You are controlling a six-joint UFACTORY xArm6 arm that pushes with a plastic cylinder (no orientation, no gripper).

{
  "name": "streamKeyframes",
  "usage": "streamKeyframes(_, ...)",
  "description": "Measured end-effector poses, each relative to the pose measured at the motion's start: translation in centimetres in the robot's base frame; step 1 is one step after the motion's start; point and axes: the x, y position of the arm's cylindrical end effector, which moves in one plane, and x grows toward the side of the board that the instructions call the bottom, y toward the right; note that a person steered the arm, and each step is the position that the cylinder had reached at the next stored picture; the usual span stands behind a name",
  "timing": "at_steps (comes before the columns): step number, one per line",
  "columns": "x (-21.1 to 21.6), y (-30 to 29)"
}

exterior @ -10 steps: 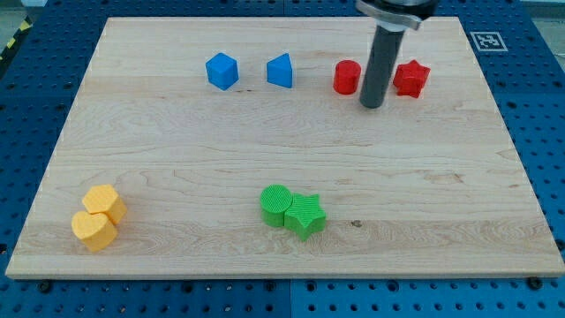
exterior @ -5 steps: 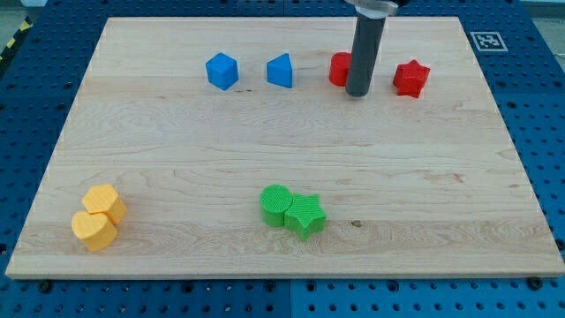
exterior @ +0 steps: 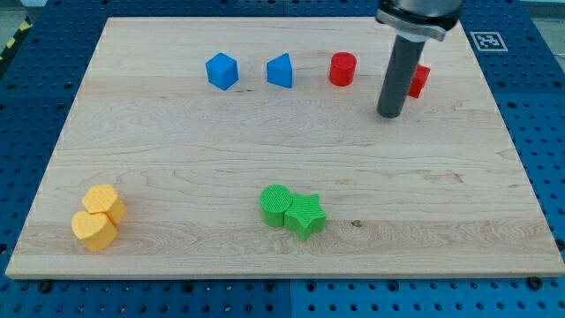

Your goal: Push the red circle and red star slightly to the top of the board

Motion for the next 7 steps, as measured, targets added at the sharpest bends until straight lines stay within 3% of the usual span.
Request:
streamKeyframes(3, 0.0, 3.7)
streamKeyframes(6, -3.9, 3.9)
streamKeyframes(7, -2.9, 3.9)
